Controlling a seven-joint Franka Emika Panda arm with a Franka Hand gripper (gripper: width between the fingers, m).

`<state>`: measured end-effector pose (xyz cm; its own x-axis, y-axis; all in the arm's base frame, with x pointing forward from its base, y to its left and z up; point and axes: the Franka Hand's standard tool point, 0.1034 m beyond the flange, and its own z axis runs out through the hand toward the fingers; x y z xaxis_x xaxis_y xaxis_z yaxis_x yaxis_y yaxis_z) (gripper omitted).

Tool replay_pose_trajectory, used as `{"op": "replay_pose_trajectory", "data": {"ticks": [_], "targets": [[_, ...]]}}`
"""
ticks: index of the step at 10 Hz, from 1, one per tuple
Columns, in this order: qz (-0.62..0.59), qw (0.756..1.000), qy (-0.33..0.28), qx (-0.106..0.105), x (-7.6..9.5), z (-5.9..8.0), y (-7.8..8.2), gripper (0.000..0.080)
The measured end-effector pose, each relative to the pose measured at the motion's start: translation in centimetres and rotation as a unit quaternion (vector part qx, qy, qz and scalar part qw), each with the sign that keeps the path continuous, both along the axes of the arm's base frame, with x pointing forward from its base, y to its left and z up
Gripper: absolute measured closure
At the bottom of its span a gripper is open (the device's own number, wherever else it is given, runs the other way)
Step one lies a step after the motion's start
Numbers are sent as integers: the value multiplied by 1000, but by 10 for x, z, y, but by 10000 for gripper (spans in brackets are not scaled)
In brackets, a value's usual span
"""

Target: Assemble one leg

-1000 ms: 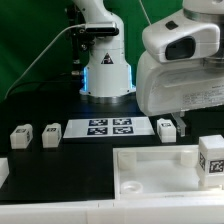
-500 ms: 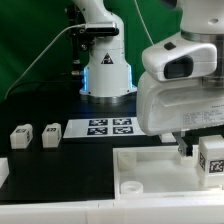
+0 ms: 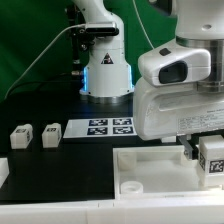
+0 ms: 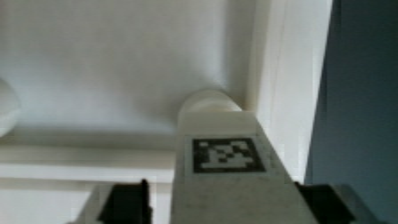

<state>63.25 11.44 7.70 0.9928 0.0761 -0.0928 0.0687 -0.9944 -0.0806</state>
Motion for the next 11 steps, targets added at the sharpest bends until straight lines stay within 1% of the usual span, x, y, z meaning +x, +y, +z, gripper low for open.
{"op": "replay_pose_trajectory", "data": {"ticks": [1,6,7,8,9,10,11], "targets": [[0,1000,0,0,0,0,0,508],[-27,1000,-3,-2,1,-1,0,508],[-75,997,-7,-2,3,0,1,508],[-144,990,-4,-4,4,-1,0,506],[-186,983,-3,-3,5,-1,0,506],[-276,961,-9,-4,5,-1,0,506],[-335,942,-14,5,4,-1,-2,506]]}}
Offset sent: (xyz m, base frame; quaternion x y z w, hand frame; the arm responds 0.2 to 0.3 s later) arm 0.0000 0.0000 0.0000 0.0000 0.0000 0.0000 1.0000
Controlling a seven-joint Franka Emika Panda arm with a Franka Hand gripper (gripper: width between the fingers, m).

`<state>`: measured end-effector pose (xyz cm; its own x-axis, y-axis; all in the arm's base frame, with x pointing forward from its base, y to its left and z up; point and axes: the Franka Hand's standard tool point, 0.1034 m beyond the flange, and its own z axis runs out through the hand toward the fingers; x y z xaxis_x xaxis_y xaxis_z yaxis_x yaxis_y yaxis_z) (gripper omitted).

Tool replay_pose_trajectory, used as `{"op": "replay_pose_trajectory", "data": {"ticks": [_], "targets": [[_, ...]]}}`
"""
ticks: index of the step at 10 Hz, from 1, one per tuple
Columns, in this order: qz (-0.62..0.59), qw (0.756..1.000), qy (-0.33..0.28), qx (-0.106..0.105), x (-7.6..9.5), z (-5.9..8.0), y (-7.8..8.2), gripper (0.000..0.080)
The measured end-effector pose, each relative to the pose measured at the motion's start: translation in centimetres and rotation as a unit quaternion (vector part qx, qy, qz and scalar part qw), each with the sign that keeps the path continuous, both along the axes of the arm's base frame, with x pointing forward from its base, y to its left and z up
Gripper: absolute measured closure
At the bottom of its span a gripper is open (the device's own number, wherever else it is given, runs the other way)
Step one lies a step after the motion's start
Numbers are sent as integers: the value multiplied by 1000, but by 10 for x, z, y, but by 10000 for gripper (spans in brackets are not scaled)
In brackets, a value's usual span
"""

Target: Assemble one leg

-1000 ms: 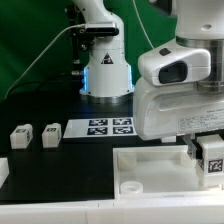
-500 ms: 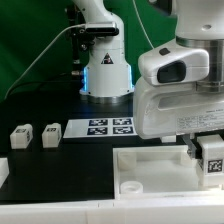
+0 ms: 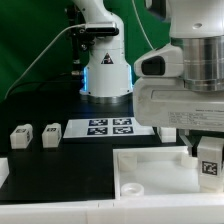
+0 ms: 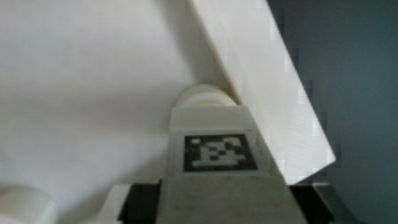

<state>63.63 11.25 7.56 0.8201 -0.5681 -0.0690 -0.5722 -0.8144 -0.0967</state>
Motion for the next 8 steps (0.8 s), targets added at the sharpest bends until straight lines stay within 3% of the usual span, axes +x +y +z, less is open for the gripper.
{"op": "replay_pose_trajectory", "data": {"ticks": [1,5,8], "targets": [[-56,998,0,14,-2,0,-1,506],[-264,964,31,15,-3,0,1,506],[-468,882,37,35,-6,-3,18,506]]}}
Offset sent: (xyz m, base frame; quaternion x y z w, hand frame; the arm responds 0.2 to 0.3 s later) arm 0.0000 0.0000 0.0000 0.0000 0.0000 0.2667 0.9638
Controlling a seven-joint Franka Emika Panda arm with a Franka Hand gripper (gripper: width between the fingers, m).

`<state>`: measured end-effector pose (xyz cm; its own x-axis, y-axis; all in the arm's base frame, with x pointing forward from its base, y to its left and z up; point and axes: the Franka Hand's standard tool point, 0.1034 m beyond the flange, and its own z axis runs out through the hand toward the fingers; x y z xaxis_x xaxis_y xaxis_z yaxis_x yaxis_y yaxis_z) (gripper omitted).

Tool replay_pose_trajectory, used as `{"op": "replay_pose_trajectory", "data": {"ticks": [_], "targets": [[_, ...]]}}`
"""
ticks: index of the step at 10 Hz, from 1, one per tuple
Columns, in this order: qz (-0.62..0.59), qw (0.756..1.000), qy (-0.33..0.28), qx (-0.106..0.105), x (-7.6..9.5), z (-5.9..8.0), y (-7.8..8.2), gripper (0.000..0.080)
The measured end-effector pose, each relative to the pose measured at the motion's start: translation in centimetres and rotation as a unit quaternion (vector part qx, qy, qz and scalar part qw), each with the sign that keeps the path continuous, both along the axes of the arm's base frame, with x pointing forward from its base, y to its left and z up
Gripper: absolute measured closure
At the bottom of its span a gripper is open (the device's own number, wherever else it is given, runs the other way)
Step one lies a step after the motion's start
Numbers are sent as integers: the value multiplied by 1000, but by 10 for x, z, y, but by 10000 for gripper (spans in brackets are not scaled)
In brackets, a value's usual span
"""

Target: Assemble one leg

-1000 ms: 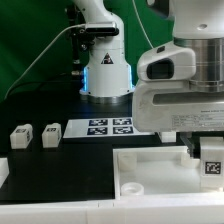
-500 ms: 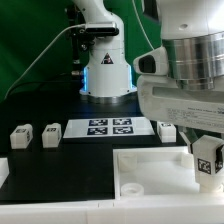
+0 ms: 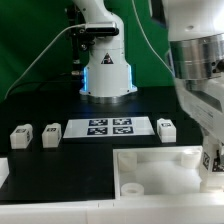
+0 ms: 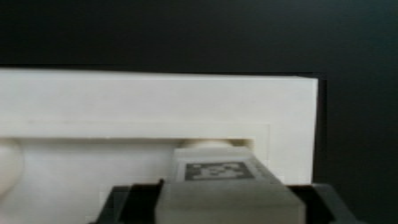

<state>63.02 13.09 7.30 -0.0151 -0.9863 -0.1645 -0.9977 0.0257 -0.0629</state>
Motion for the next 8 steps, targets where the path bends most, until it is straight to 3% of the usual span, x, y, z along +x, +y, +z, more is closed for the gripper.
{"op": "replay_pose_trajectory", "data": {"ticks": [1,3,5,6,8], "targets": [[-69,998,-1,1,2,0,2,506],[-50,999,-4,-3,2,0,0,505],[-22,1000,-8,-6,1,-1,0,253],[64,998,-13,-13,-1,-2,-3,182],[211,976,-37,-28,1,-2,-15,156]]}}
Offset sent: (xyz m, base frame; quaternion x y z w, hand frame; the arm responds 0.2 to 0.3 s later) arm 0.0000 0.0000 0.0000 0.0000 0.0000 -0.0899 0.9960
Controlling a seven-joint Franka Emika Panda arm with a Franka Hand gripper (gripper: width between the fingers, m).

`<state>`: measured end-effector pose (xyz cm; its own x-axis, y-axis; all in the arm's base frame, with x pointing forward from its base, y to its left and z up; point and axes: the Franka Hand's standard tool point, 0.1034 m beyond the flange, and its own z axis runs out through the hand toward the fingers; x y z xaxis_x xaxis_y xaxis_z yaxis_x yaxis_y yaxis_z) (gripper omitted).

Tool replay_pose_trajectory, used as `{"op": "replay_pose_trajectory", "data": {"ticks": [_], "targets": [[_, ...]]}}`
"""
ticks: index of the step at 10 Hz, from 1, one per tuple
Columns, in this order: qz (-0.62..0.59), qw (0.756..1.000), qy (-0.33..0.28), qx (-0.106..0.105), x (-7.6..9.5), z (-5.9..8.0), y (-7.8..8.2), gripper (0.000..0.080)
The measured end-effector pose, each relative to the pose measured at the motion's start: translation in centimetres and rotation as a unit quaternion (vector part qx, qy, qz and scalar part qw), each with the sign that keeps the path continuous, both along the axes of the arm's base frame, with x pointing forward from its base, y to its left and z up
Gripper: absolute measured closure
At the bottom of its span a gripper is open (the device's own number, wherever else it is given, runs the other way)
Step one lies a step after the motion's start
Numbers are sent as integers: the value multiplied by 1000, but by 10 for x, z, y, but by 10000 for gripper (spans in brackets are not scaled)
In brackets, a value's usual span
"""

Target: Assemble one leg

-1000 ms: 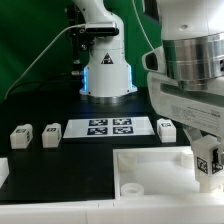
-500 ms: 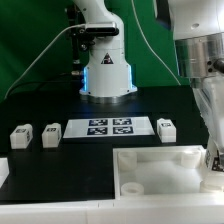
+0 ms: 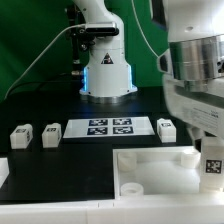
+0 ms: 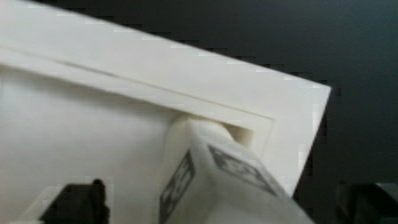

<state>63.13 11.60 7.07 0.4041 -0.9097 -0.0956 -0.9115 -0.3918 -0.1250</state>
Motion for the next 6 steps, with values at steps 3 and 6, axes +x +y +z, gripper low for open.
{"op": "replay_pose_trajectory", "data": {"ticks": [3,6], "targets": [[200,979,-24,-34,1,1,1,150],[444,892,-26,-76,5,4,-1,150]]}}
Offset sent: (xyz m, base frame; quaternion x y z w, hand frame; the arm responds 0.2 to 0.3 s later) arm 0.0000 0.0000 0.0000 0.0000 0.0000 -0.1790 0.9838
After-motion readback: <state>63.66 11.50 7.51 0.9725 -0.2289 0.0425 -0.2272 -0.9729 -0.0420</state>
